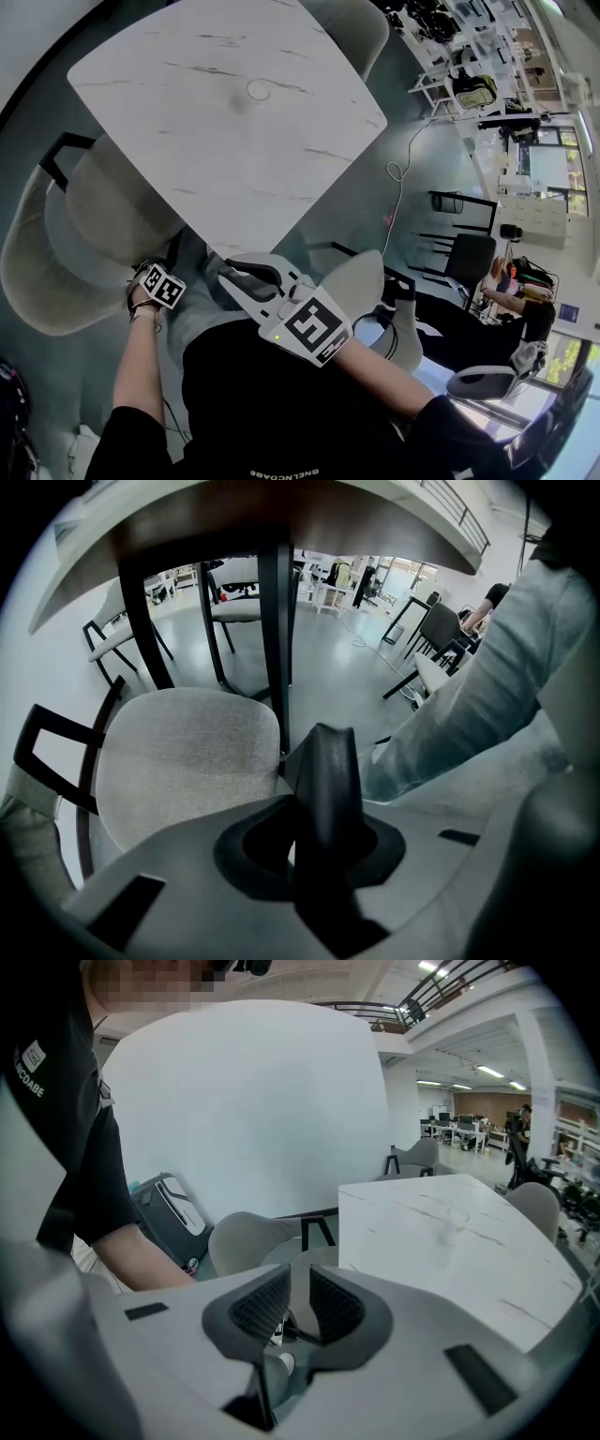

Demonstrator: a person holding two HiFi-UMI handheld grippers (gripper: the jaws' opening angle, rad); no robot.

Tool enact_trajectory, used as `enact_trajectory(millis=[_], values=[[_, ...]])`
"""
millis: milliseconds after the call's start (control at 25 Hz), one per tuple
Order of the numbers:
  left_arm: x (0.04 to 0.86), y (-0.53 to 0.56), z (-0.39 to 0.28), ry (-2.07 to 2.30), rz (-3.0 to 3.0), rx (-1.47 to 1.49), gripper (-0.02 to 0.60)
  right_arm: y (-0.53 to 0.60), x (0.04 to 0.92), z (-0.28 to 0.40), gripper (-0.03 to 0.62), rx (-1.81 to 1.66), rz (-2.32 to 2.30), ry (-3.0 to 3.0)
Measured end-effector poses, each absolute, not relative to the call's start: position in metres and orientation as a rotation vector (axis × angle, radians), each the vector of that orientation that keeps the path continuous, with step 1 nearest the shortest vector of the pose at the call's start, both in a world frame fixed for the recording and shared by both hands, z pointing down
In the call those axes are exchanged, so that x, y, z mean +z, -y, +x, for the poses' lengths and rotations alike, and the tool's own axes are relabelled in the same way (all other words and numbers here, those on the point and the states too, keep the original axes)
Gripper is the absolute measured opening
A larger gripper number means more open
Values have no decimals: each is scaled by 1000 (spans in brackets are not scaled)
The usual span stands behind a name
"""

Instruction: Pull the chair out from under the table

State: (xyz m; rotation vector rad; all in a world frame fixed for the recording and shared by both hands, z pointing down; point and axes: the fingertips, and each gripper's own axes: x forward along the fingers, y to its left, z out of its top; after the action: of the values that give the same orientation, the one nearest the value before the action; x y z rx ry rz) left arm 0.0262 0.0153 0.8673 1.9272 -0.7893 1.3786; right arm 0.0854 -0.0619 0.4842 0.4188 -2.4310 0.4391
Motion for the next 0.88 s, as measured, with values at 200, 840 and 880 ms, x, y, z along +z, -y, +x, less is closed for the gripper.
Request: enact_trajectory(millis=[200,840,880], values=[[866,-18,4,825,1911,1380,81,58,483,76,60,436,398,2434],[866,-39,-79,984,1803,1296,103,29,490,26,61,405,251,2443],[866,-43,-85,997,1791,1286,105,27,491,22,61,403,239,2442]])
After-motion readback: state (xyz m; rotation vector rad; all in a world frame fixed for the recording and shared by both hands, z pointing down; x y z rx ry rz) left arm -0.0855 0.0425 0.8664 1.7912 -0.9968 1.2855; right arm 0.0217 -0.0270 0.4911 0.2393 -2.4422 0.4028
